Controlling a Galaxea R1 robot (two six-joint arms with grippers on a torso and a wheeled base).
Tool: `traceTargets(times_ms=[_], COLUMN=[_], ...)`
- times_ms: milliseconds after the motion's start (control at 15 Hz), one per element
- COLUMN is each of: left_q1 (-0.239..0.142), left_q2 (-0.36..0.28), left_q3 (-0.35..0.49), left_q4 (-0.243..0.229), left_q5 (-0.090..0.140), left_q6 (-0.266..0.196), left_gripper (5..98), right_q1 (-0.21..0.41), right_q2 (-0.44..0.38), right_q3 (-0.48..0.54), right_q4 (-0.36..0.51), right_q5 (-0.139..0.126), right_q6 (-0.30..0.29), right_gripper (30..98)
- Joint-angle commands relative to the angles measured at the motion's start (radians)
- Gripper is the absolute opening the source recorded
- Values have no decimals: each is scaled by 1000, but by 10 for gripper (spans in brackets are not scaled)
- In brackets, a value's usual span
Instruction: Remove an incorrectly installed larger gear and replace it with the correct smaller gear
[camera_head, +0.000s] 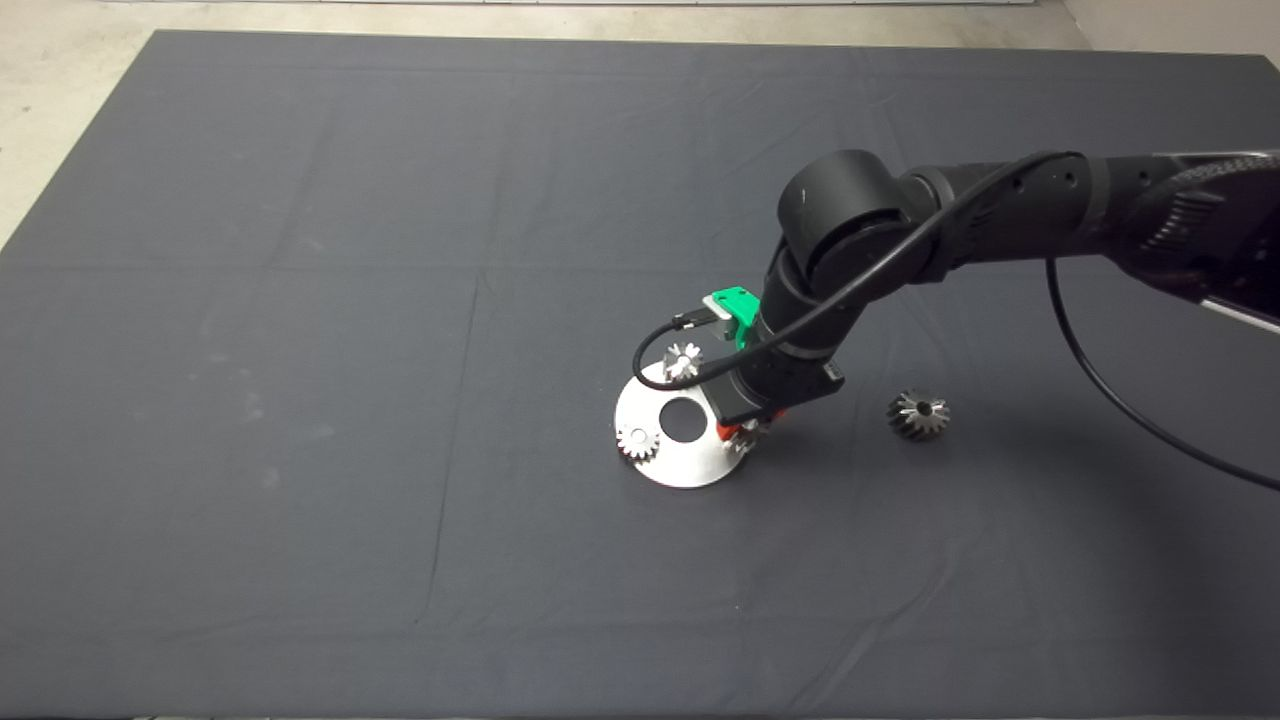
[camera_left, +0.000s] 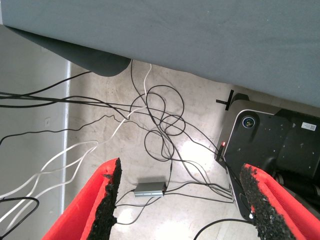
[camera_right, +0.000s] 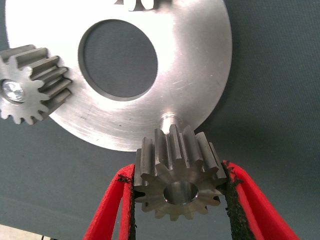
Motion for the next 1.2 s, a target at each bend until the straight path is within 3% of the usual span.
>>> traceTargets(times_ms=[0,1000,1133], left_q1=[3,3,3], left_q2=[0,-6,-5], left_q3=[14,14,14], left_q4=[-11,-11,-11], left_q5=[2,-5,-17], left_q6=[1,2,2], left_gripper=[597,597,597], right_q1=[25,-3,-3], right_q2=[-3,14,17], right_q3=[0,-7,-7], right_q4=[-29,-72,-75], right_q5=[-102,-102,-102], right_q6=[-13,-13,-13], right_gripper=[351,351,351])
